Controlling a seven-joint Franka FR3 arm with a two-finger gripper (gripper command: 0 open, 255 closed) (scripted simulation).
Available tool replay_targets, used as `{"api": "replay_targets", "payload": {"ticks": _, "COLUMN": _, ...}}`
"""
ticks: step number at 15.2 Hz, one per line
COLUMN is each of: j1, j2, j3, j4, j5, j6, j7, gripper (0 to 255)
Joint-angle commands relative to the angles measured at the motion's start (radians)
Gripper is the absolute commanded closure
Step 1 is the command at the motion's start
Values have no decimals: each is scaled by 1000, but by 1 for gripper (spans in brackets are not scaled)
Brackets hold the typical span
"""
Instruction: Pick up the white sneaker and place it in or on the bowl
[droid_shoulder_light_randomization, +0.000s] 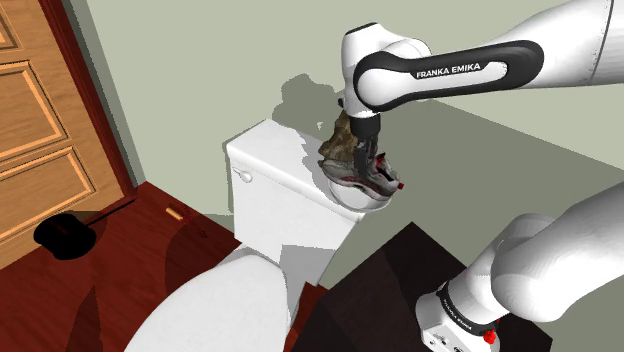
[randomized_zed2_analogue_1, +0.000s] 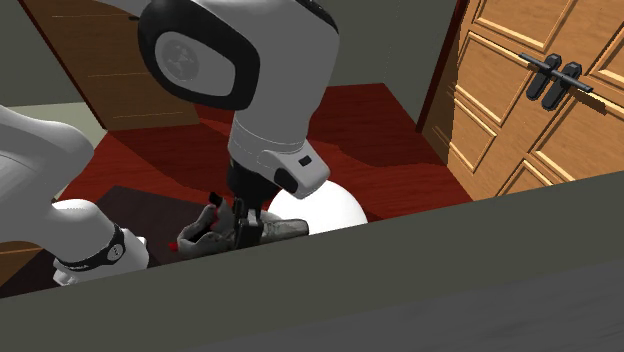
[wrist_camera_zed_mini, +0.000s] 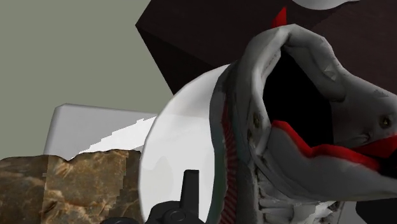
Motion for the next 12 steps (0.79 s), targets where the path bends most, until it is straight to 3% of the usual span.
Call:
{"api": "replay_targets", "payload": {"ticks": 1, "j1": 2, "j2": 5, "j3": 3, "j4": 37, "j5": 2, "j6": -33, "j7": 0, "gripper": 0}}
{"api": "replay_targets", "payload": {"ticks": 4, "j1": 7, "j2": 23, "j3": 10, "j4": 145, "j5": 8, "j6": -123, "j7": -2, "gripper": 0}}
{"api": "replay_targets", "payload": {"ticks": 12, "j1": 7, "j2": 23, "j3": 10, "j4": 145, "j5": 8, "j6": -123, "j7": -2, "gripper": 0}}
